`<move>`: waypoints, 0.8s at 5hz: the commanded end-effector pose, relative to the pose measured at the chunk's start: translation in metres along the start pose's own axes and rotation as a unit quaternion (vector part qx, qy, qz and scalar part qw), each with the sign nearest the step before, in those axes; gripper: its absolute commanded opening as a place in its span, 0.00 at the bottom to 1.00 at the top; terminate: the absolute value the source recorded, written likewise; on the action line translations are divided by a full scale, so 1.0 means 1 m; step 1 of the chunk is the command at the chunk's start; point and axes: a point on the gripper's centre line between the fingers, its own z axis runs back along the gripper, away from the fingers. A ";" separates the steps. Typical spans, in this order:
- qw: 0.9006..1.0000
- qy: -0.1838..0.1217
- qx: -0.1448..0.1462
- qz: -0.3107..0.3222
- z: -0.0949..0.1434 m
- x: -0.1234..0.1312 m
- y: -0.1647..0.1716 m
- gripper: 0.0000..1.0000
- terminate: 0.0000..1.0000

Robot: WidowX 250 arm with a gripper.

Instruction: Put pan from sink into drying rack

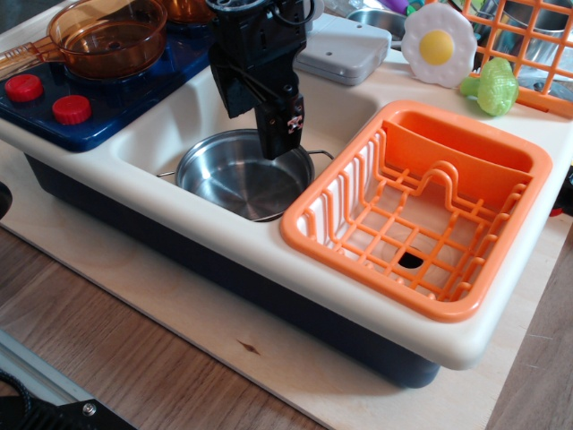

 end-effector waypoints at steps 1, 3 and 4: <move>0.995 -0.037 0.017 -0.092 -0.002 0.005 0.007 1.00 0.00; 0.989 -0.054 0.012 -0.140 -0.017 0.008 0.015 1.00 0.00; 0.987 -0.062 0.013 -0.150 -0.026 0.004 0.022 1.00 0.00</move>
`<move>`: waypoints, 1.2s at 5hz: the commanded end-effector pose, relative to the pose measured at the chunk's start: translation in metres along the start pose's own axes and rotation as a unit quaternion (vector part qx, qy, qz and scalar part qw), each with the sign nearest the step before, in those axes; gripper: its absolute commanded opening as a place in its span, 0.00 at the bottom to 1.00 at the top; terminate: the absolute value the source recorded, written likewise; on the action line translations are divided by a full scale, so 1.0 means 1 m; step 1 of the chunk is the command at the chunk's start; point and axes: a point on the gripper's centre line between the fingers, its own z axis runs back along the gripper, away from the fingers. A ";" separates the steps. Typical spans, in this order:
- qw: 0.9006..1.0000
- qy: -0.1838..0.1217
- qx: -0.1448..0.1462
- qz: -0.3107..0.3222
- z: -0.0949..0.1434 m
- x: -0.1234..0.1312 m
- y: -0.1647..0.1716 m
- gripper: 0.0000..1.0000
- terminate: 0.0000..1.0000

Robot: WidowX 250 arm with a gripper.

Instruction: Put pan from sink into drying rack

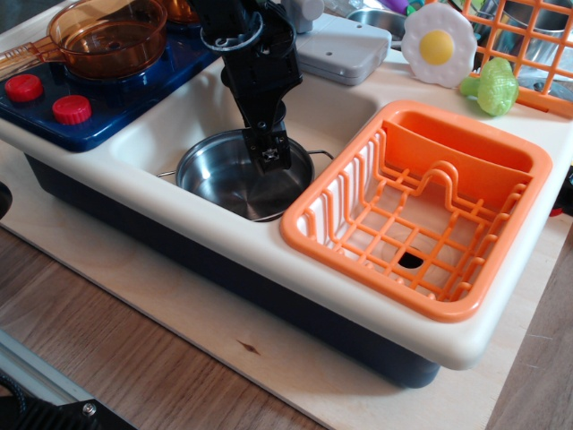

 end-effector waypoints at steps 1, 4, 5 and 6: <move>1.000 -0.014 0.012 0.001 -0.002 -0.005 0.006 0.00 0.00; 1.000 0.009 0.028 -0.005 0.016 -0.003 0.008 0.00 0.00; 0.998 0.052 0.039 -0.025 0.048 0.002 0.020 0.00 0.00; 0.995 0.086 0.039 -0.037 0.078 0.009 0.028 0.00 0.00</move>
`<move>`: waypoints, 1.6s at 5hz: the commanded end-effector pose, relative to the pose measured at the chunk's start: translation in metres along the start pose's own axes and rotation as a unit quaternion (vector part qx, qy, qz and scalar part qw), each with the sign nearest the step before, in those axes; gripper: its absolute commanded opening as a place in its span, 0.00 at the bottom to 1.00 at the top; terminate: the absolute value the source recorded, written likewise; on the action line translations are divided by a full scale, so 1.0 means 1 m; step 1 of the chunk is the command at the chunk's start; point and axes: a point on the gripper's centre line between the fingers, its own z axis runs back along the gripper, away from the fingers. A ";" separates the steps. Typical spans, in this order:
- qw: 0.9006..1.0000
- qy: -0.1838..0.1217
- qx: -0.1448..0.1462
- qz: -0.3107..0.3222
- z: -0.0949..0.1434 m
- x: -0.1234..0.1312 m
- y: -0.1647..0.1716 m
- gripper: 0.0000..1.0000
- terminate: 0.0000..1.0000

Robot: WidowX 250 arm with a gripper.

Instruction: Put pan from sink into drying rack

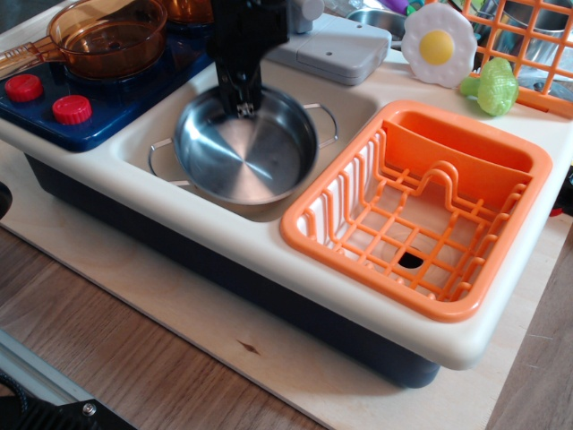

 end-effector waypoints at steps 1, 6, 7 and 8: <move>0.999 0.014 0.039 0.004 0.056 0.007 0.009 0.00 0.00; 0.990 -0.037 -0.014 0.132 0.055 0.076 -0.065 0.00 0.00; 0.986 -0.060 -0.028 0.156 0.043 0.075 -0.076 1.00 0.00; 0.983 -0.068 -0.025 0.168 0.037 0.073 -0.084 1.00 0.00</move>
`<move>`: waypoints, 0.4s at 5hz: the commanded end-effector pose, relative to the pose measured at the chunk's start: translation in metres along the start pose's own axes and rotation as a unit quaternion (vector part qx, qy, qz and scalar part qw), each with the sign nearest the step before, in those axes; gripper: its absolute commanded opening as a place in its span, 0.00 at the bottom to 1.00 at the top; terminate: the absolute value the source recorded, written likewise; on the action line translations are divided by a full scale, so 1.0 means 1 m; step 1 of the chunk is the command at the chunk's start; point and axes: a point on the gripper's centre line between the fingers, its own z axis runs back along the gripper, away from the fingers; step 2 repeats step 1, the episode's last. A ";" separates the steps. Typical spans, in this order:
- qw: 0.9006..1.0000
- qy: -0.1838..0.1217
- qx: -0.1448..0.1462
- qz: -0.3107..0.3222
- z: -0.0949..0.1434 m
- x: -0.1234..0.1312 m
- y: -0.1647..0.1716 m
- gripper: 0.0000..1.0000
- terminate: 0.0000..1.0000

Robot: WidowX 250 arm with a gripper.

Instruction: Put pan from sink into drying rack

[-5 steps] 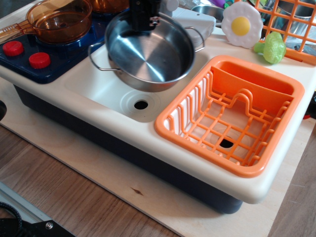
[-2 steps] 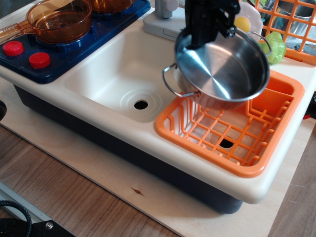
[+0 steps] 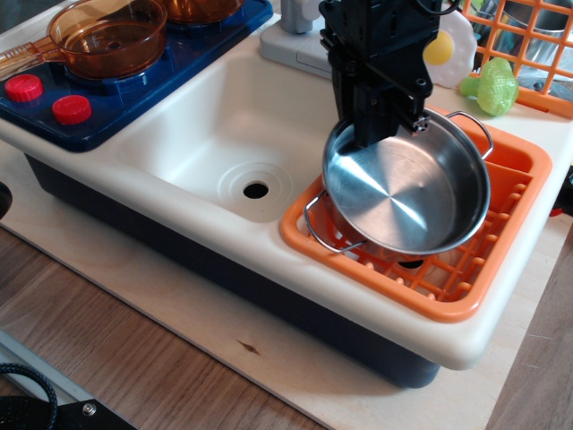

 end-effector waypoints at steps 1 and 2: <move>1.000 -0.026 0.011 0.003 0.010 0.003 -0.001 1.00 1.00; 1.000 -0.026 0.011 0.003 0.010 0.003 -0.001 1.00 1.00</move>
